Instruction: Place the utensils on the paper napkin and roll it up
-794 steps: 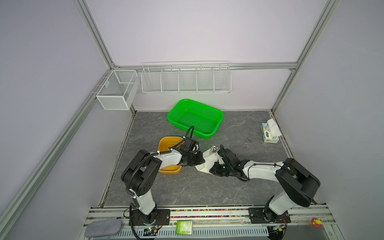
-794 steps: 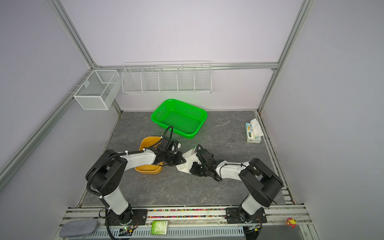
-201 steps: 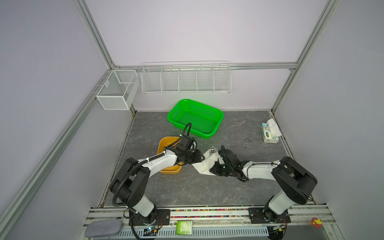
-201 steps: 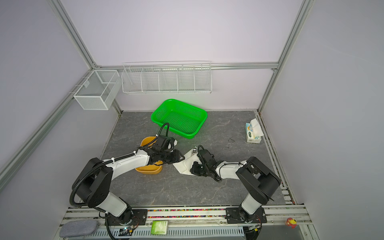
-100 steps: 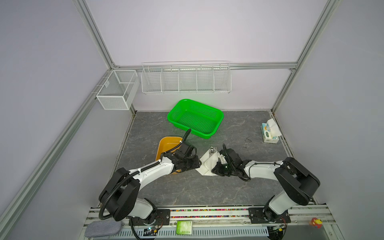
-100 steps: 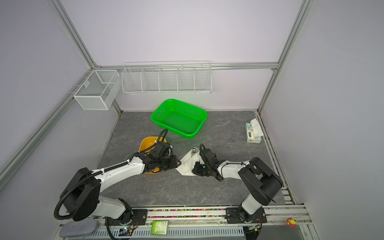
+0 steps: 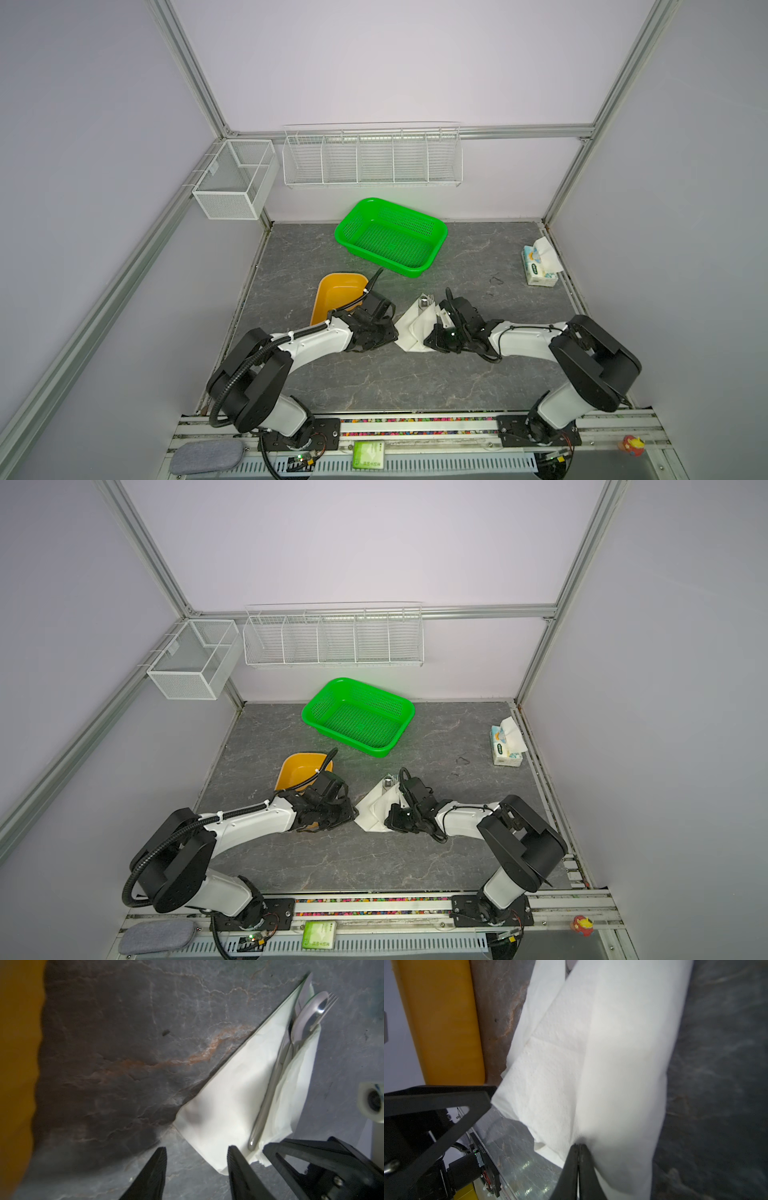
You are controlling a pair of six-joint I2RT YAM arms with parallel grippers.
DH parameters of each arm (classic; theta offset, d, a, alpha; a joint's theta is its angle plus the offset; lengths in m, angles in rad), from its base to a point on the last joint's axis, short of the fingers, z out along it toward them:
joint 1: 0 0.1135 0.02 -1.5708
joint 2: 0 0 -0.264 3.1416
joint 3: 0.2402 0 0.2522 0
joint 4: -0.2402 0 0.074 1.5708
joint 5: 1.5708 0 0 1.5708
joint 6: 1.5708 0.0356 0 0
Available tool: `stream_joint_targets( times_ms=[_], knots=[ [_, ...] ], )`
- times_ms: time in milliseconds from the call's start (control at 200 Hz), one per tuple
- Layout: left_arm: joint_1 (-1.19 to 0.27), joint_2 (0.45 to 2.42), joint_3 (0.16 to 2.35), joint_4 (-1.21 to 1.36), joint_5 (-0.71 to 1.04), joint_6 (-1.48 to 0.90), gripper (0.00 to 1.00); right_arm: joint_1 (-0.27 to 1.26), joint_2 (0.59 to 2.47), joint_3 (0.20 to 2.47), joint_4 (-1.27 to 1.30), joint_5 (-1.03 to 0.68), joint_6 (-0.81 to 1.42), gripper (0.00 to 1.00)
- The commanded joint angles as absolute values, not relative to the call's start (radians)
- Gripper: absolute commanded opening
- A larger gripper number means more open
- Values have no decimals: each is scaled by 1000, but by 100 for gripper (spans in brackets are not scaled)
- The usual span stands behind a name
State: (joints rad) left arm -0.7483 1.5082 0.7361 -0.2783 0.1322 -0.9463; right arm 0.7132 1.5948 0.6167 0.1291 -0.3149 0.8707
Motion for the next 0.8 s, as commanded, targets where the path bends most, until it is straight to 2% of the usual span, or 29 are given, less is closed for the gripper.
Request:
stream_joint_targets(
  times_ms=[0, 155, 290, 585, 795],
  knots=[
    [-750, 1540, 721, -206, 150, -967, 46, 710, 1595, 589, 45, -295, 870, 9],
    [-750, 1588, 720, -157, 193, -977, 44, 710, 1603, 585, 52, -293, 877, 9],
    [-755, 1644, 714, -14, 312, -991, 43, 712, 1611, 578, 62, -292, 890, 8],
    [-760, 1610, 645, 115, 328, -1058, 48, 710, 1604, 577, 70, -296, 893, 9],
    [-758, 1601, 511, 449, 400, -1208, 51, 711, 1599, 573, 73, -294, 897, 9]
  ],
)
